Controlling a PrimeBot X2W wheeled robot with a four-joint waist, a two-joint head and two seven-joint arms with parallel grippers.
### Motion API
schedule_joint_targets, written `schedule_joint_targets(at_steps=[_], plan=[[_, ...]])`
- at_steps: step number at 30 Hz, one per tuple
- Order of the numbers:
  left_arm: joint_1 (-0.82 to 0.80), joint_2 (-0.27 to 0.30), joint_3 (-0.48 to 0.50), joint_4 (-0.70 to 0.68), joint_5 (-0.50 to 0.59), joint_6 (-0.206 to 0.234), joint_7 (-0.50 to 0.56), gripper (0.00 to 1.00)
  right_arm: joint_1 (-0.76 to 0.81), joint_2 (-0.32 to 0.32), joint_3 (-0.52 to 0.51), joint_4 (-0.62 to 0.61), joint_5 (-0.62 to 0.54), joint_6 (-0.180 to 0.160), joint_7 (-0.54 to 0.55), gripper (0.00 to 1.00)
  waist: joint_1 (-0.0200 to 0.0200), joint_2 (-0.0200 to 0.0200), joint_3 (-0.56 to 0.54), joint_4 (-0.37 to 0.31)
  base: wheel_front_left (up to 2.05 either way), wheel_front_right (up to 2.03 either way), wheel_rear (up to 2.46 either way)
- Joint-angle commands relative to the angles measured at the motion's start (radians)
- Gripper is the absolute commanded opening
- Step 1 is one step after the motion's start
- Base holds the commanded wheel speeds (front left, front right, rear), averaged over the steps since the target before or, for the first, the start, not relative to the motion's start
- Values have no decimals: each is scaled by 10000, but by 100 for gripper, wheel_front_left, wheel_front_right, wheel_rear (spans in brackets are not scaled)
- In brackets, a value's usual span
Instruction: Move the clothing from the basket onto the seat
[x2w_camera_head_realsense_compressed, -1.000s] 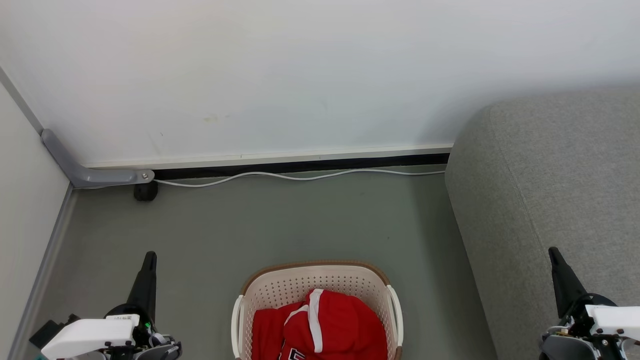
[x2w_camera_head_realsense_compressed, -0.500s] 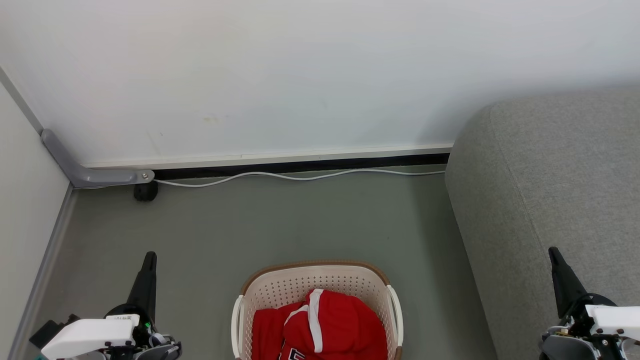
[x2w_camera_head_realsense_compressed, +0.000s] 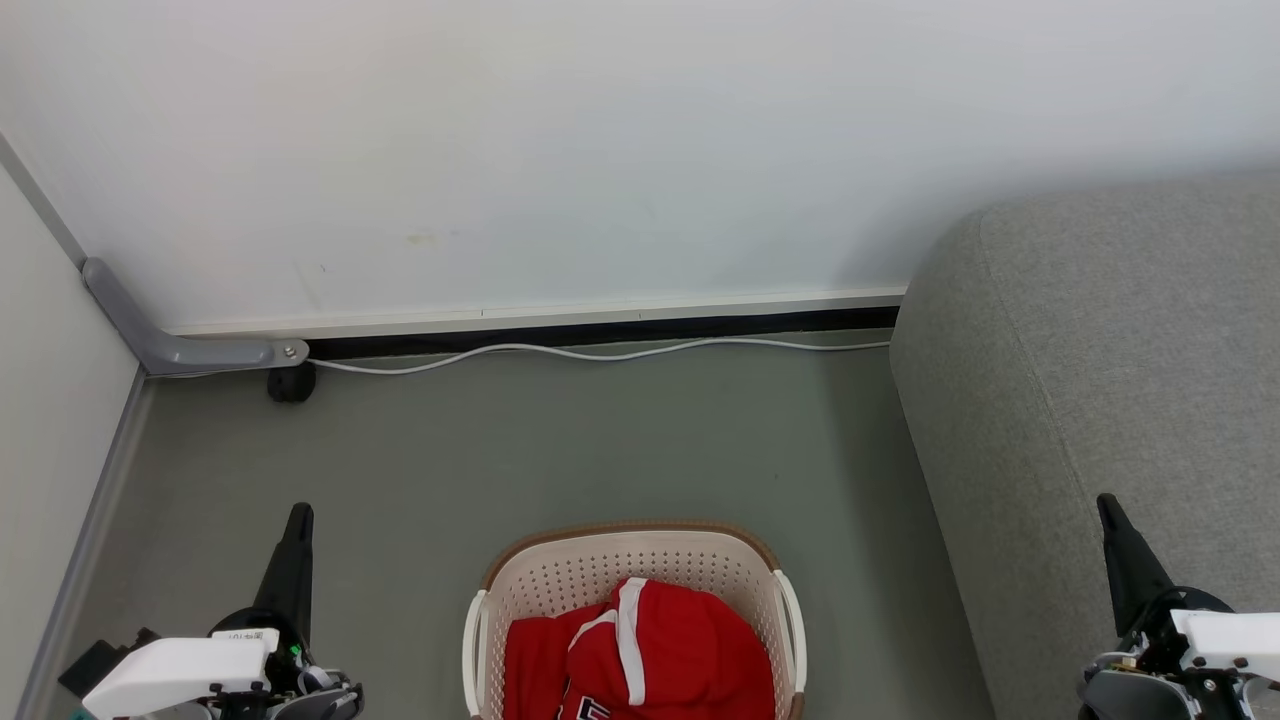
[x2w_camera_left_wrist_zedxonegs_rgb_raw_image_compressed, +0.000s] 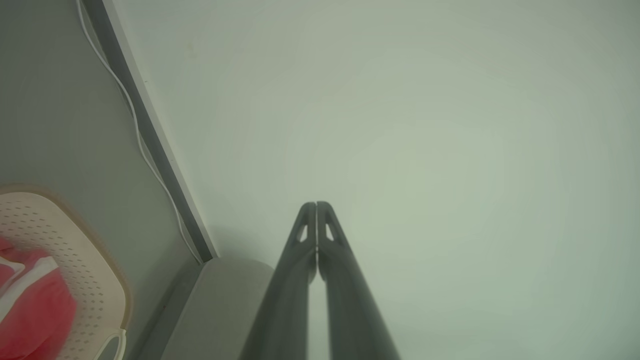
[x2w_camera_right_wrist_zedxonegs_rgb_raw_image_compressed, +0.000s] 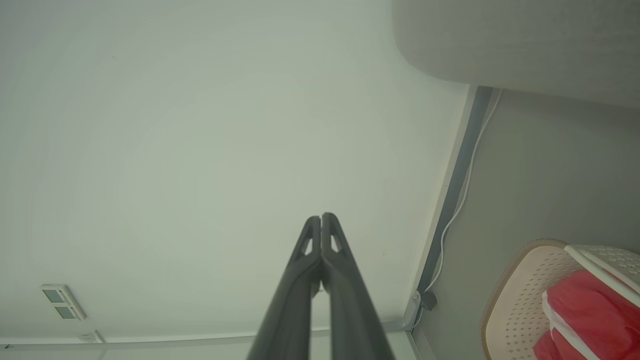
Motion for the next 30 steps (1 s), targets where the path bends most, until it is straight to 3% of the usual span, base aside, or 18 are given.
schedule_joint_targets(at_steps=[1, 4, 5, 13, 17, 21, 30], plan=[[-578, 127, 325, -282, -47, -42, 60, 0, -363, -152, 171, -303, 118, 16, 73, 0, 0, 0, 0, 0, 0, 0, 0], [-578, 127, 325, -282, -47, -42, 60, 0, -363, -152, 171, -303, 118, 16, 73, 0, 0, 0, 0, 0, 0, 0, 0], [0, 0, 0, 0, 0, 0, 0, 100, 0, 0, 0, 0, 0, 0, 0, 100, 0, 0, 0, 0, 0, 0, 0], [341, -198, -41, 578, 35, 14, -71, 100, 304, 185, 85, 509, -24, -2, -22, 100, 1, 0, 33, -1, 0, 0, 0], [200, -182, -94, 623, 112, 12, -219, 100, 164, 119, 136, 505, -85, -1, -96, 100, 23, 0, -6, -7, 0, 0, 0], [130, -151, -139, 668, 201, 10, -338, 100, 78, 54, 229, 527, -167, 0, -194, 100, 3, 0, -9, -16, 0, 0, 0], [-85, -108, -179, 769, 757, 6, -603, 100, -228, -202, 606, 671, -509, 1, -547, 100, 1, 0, -2, -35, 0, 0, 0]])
